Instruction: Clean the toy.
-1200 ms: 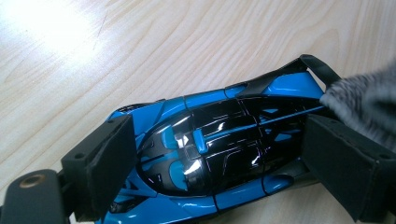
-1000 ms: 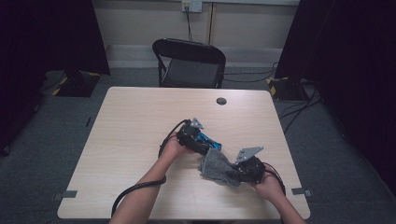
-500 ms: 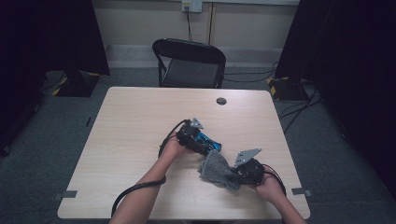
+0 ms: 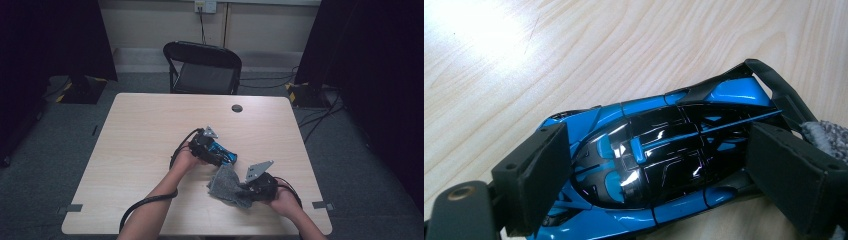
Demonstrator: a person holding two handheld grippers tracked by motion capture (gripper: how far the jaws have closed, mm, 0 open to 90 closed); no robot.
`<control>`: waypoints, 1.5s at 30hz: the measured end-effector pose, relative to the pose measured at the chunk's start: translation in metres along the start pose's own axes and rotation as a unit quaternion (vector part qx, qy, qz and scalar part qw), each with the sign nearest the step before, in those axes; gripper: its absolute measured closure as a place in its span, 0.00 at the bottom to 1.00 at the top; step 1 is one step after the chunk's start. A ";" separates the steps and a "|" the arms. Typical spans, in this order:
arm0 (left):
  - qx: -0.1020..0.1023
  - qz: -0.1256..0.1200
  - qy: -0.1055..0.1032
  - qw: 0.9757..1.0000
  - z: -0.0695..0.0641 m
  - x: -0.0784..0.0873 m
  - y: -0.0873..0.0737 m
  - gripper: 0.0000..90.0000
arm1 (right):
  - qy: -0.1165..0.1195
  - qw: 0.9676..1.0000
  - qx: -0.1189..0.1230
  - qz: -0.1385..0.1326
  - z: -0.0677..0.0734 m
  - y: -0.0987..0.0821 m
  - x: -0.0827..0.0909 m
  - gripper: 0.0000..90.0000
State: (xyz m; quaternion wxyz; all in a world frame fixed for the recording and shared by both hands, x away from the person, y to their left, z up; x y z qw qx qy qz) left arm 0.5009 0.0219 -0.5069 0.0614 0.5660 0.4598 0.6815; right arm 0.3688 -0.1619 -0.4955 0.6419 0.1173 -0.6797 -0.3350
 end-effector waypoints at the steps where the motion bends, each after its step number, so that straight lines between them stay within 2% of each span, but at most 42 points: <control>1: 0.000 0.000 0.000 1.000 0.000 0.000 0.000 0.13 | -0.009 1.000 -0.004 0.000 -0.001 0.000 0.001 0.85; 8: 0.002 -0.002 0.002 1.000 0.000 0.000 0.000 0.13 | -0.030 0.998 -0.040 -0.028 -0.014 -0.008 0.018 0.85; 13: 0.000 -0.001 0.002 1.000 0.000 0.000 0.000 0.13 | -0.043 0.997 -0.051 -0.045 -0.020 -0.009 0.030 0.86; 25: 0.001 -0.001 0.002 1.000 0.000 0.000 0.000 0.13 | -0.068 0.993 -0.070 -0.066 -0.032 -0.013 0.059 0.86; 30: 0.001 -0.001 0.002 1.000 0.000 0.000 0.000 0.13 | -0.069 0.993 -0.064 -0.072 -0.028 -0.012 0.066 0.86; 32: 0.001 0.001 0.001 1.000 0.000 0.000 0.001 0.13 | -0.061 0.993 -0.059 -0.076 -0.025 -0.010 0.067 0.86; 37: 0.003 0.002 0.001 1.000 0.000 0.000 0.000 0.13 | -0.039 0.995 -0.043 -0.077 -0.010 -0.002 0.061 0.86; 38: 0.001 0.002 0.001 1.000 0.000 0.000 0.000 0.13 | -0.027 0.996 -0.039 -0.078 -0.005 0.000 0.057 0.86; 43: 0.001 0.006 0.001 1.000 0.000 0.001 0.001 0.13 | 0.013 0.999 -0.016 -0.040 0.010 0.003 0.023 0.86; 45: 0.002 0.003 0.001 1.000 0.000 0.000 0.000 0.13 | 0.018 0.999 -0.010 -0.025 0.010 0.001 0.013 0.86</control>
Point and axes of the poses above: each handheld gripper's, and its own axes: x roughly backward along the jaws, y roughly out of its top, z roughly to its left, the point moved 4 cm from there along -x, roughly forward along the jaws, and after that the axes turned 1 degree about z, right-handed, at the moved point
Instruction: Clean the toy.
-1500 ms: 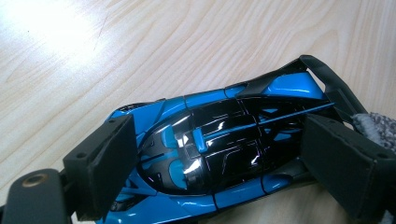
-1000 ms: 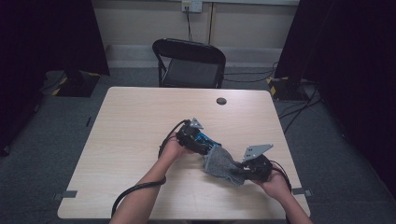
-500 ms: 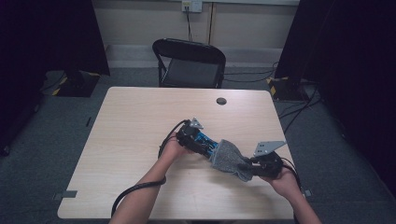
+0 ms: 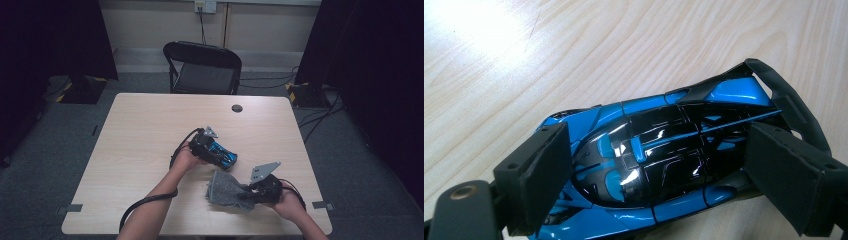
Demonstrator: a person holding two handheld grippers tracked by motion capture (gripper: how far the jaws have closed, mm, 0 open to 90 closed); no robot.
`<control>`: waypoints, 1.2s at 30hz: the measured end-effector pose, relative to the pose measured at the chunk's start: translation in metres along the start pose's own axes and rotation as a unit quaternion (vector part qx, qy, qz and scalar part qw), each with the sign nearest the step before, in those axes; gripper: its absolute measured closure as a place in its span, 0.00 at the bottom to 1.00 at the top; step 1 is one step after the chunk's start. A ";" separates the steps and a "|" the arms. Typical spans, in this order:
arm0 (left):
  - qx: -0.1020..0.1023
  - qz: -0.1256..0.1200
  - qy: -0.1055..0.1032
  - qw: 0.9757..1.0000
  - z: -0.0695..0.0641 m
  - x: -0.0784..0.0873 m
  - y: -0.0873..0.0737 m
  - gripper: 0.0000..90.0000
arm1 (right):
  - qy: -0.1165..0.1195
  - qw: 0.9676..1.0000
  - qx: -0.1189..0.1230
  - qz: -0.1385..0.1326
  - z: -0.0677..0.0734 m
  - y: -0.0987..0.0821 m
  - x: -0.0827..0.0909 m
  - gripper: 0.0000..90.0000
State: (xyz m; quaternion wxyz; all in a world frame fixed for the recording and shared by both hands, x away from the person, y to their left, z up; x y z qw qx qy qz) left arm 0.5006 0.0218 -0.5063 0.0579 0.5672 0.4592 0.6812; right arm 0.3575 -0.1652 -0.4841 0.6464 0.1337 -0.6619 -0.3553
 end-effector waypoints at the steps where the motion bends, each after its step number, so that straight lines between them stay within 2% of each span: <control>1: -0.001 -0.001 0.000 1.000 0.000 0.000 0.000 0.13 | 0.003 1.000 0.000 0.006 -0.001 -0.001 -0.005 0.86; 3: 0.000 -0.002 0.001 1.000 0.000 0.000 0.000 0.13 | 0.006 1.000 -0.005 0.016 -0.005 -0.003 -0.011 0.86; 5: 0.001 -0.002 0.001 1.000 0.000 0.000 0.000 0.13 | -0.005 1.000 -0.010 0.018 -0.013 -0.004 -0.014 0.86; 8: -0.001 -0.003 0.001 1.000 0.000 0.000 0.000 0.13 | -0.021 0.999 -0.032 0.027 -0.031 -0.008 -0.012 0.85; 10: 0.001 -0.003 0.001 1.000 0.000 0.000 0.000 0.13 | -0.021 0.998 -0.050 0.022 -0.040 -0.010 -0.011 0.85; 17: 0.001 -0.003 0.001 1.000 0.000 0.000 -0.001 0.14 | -0.058 0.995 -0.062 0.054 -0.064 -0.011 -0.006 0.85; 20: 0.001 -0.003 0.001 1.000 0.000 0.000 -0.001 0.14 | -0.065 0.994 -0.071 0.058 -0.073 -0.013 -0.003 0.85; 26: 0.002 -0.005 0.001 1.000 0.000 0.001 -0.001 0.14 | -0.100 0.989 -0.087 0.067 -0.090 -0.018 0.004 0.85; 32: 0.002 -0.005 0.003 1.000 0.000 0.001 -0.001 0.14 | -0.124 0.985 -0.099 0.071 -0.101 -0.021 0.009 0.85; 36: 0.001 -0.006 0.002 1.000 0.000 0.001 -0.002 0.15 | -0.149 0.980 -0.116 0.063 -0.108 -0.027 0.014 0.85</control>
Point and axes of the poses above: each handheld gripper's, and its own axes: x roughly backward along the jaws, y roughly out of its top, z roughly to its left, the point moved 4 cm from there along -x, roughly forward along the jaws, and after that the axes turned 1 degree about z, right-handed, at the moved point
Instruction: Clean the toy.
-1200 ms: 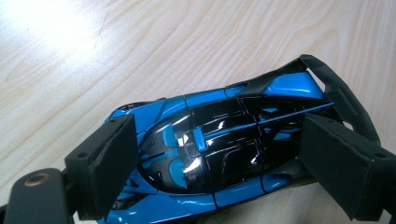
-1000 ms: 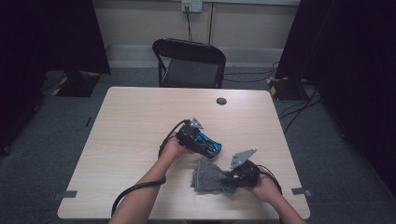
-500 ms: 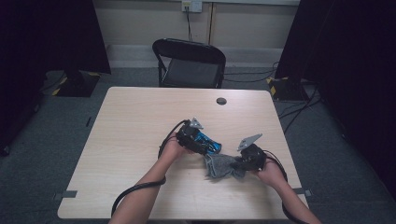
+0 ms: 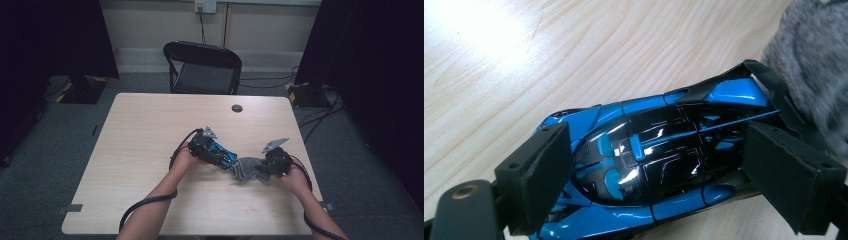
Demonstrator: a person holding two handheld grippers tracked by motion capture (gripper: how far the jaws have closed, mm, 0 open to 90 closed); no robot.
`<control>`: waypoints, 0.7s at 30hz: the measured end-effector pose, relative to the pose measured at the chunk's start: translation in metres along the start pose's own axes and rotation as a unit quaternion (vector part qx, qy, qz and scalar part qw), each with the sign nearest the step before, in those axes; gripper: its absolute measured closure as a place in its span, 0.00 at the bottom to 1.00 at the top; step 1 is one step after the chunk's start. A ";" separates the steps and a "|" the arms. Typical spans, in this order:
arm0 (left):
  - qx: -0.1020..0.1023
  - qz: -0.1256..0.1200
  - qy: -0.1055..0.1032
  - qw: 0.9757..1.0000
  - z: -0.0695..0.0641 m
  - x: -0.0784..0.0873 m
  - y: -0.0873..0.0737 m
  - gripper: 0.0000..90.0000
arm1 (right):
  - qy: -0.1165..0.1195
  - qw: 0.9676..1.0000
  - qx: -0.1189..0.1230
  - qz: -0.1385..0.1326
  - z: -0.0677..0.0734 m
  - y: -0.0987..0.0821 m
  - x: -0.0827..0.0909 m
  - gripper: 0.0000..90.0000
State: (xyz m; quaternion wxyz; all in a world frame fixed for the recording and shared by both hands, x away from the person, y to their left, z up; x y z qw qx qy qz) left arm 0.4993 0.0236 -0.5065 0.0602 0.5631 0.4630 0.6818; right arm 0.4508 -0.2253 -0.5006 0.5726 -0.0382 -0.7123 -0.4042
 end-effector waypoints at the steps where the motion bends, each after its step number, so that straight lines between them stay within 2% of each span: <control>1: 0.000 0.000 0.000 1.000 0.000 0.000 0.000 0.15 | -0.003 1.000 -0.006 -0.002 -0.003 -0.002 0.001 0.85; 9: 0.000 0.000 0.000 1.000 0.000 0.000 0.000 0.15 | -0.032 0.998 -0.052 -0.005 -0.020 -0.010 0.006 0.85; 16: 0.000 -0.001 0.000 1.000 0.000 0.000 0.000 0.15 | -0.053 0.996 -0.075 -0.010 -0.028 -0.014 0.010 0.85; 19: 0.000 0.000 -0.001 1.000 0.000 0.000 0.000 0.15 | -0.062 0.994 -0.082 -0.024 -0.032 -0.016 0.015 0.85; 21: -0.001 0.001 -0.001 1.000 0.000 0.000 0.000 0.14 | -0.059 0.994 -0.089 -0.030 -0.033 -0.017 0.017 0.85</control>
Point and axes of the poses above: each handheld gripper's, and its own axes: x roughly backward along the jaws, y roughly out of its top, z roughly to its left, the point moved 4 cm from there along -x, roughly forward along the jaws, and after that the axes turned 1 degree about z, right-handed, at the moved point
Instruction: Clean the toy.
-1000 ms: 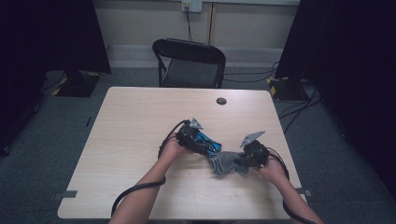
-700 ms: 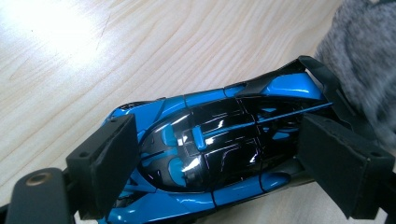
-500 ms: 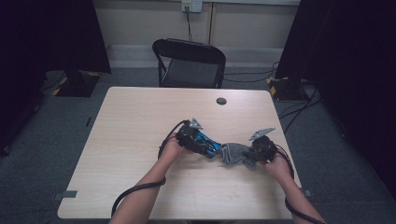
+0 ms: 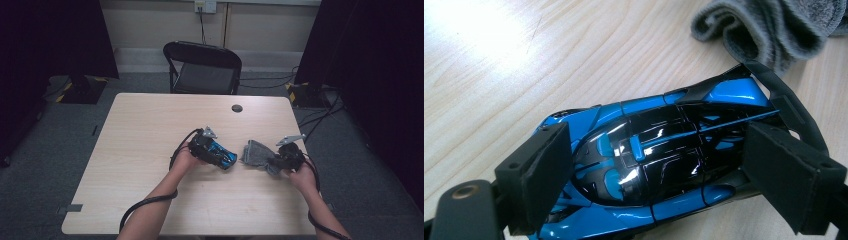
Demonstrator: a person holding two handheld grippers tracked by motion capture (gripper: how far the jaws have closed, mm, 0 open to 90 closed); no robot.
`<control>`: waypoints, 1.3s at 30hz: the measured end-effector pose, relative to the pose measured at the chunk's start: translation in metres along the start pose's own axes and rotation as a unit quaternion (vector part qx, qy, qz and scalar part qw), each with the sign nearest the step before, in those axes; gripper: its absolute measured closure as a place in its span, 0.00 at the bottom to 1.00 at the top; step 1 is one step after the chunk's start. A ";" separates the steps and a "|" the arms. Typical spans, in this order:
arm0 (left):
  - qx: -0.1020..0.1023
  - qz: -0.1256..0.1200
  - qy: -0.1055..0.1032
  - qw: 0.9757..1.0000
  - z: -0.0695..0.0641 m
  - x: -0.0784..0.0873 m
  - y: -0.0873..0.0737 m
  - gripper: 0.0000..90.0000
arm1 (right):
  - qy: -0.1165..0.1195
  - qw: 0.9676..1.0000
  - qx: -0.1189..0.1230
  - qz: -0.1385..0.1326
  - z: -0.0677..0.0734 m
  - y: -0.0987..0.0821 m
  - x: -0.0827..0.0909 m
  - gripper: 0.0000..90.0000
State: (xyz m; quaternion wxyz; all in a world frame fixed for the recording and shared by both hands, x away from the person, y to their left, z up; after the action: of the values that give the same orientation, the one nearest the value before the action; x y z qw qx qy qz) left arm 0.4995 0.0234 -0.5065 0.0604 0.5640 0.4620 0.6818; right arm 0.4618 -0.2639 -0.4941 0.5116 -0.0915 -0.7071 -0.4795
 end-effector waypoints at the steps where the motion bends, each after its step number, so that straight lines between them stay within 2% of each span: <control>1: 0.001 0.000 0.000 1.000 0.000 0.000 0.000 0.14 | 0.001 1.000 0.000 -0.004 0.000 0.000 0.001 0.85; 9: 0.000 -0.002 0.000 1.000 0.000 0.000 0.000 0.14 | 0.022 0.999 -0.003 -0.043 0.005 0.001 0.023 0.85; 15: -0.003 0.000 0.000 1.000 0.000 0.000 0.000 0.14 | 0.051 0.996 0.030 -0.063 0.025 -0.002 0.044 0.85; 18: -0.002 0.000 0.001 1.000 -0.001 0.000 0.000 0.14 | 0.070 0.994 0.053 -0.071 0.040 -0.005 0.050 0.85; 23: -0.003 0.002 0.002 1.000 -0.001 0.000 0.001 0.14 | 0.102 0.989 0.090 -0.060 0.069 -0.011 0.046 0.85; 26: -0.004 0.002 0.002 1.000 0.000 0.000 0.001 0.14 | 0.125 0.985 0.107 -0.046 0.087 -0.015 0.036 0.85; 31: -0.003 0.002 0.002 1.000 -0.001 0.000 0.000 0.15 | 0.147 0.980 0.134 -0.016 0.107 -0.018 0.017 0.85; 34: -0.003 0.002 0.003 1.000 -0.001 0.000 0.000 0.15 | 0.154 0.977 0.148 -0.007 0.117 -0.015 0.007 0.85; 39: -0.003 0.000 0.004 1.000 -0.001 0.000 0.000 0.15 | 0.154 0.975 0.159 0.002 0.121 -0.007 -0.001 0.85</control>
State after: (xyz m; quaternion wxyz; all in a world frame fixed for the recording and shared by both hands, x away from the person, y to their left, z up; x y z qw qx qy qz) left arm 0.4988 0.0227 -0.5062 0.0603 0.5613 0.4606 0.6850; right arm 0.3815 -0.1739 -0.5008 0.6232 0.0640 -0.6869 -0.3684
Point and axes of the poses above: each handheld gripper's, and its own axes: x roughly backward along the jaws, y roughly out of its top, z roughly to its left, the point moved 4 cm from there along -x, roughly forward along the jaws, and after that the axes turned 1 degree about z, right-handed, at the moved point
